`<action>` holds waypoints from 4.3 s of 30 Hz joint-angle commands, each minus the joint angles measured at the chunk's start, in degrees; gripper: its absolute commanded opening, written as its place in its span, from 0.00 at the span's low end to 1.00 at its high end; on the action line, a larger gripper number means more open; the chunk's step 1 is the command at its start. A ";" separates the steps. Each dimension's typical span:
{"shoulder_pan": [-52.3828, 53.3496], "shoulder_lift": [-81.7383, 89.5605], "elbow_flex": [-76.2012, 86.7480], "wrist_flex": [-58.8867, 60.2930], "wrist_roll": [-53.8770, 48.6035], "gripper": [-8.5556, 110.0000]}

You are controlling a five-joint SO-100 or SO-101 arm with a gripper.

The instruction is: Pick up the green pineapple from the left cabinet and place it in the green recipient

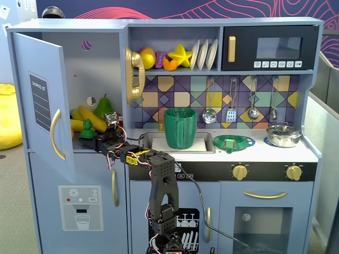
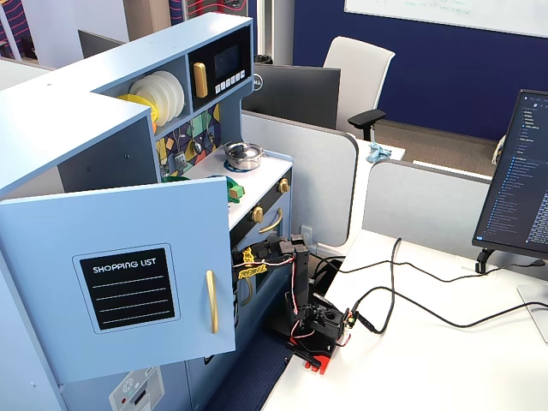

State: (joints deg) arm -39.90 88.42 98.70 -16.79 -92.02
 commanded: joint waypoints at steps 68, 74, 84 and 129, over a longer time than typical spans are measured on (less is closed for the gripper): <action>44.03 8.61 -26.72 23.29 -3.87 0.07; 44.47 8.88 -26.54 23.03 4.83 0.32; 45.18 9.40 -26.02 23.55 4.83 0.36; 40.96 93.69 73.04 104.68 3.96 0.11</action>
State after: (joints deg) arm 2.20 182.99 172.09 77.08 -86.04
